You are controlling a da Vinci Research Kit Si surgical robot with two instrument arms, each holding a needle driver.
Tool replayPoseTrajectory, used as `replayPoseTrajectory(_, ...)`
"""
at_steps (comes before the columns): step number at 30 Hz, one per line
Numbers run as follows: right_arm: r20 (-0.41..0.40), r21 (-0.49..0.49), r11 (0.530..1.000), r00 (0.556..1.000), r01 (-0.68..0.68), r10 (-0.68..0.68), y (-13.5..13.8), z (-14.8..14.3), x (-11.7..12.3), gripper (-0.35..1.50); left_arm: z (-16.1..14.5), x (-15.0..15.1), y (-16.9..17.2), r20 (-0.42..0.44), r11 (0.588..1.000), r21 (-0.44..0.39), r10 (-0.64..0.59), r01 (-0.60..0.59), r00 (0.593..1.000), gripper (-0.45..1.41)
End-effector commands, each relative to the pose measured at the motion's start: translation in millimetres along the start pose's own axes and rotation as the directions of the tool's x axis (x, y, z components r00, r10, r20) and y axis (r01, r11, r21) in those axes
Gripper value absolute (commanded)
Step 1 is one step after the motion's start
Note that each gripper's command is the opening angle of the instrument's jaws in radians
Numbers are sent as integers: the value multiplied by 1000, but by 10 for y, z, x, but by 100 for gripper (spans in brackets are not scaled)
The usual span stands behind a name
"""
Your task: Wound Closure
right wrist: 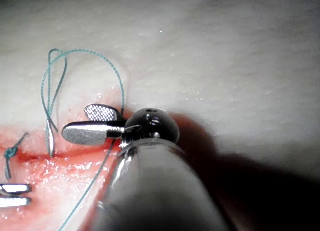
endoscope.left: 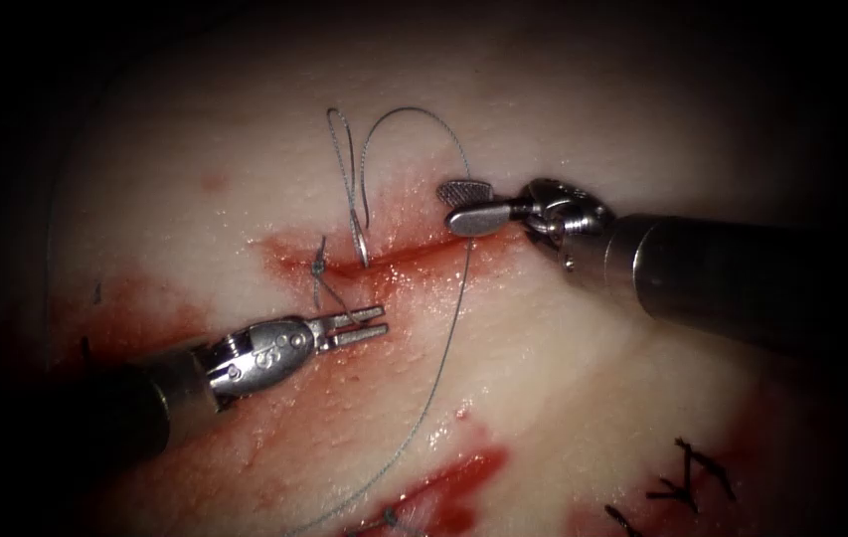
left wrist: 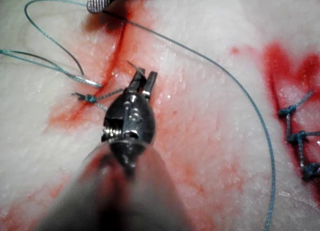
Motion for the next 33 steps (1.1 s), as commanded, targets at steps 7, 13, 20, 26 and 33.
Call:
replayPoseTrajectory(7,37,10,992,991,127,-127,3,8,-3,7,-3,23,9,-21,968,-63,-244,242,970,-45)
replayPoseTrajectory(13,67,12,969,966,248,-248,0,7,-4,-4,-9,44,22,-7,908,-131,-402,397,916,-45)
replayPoseTrajectory(20,160,90,916,902,391,-401,-17,17,-4,54,-24,61,50,60,780,-298,-560,551,826,-45)
replayPoseTrajectory(26,164,193,851,839,488,-518,-59,37,-15,86,-53,101,71,82,696,-431,-604,574,793,-45)
replayPoseTrajectory(33,252,178,795,754,580,-606,-80,54,-39,140,-92,171,95,-108,877,-413,-314,245,943,-45)
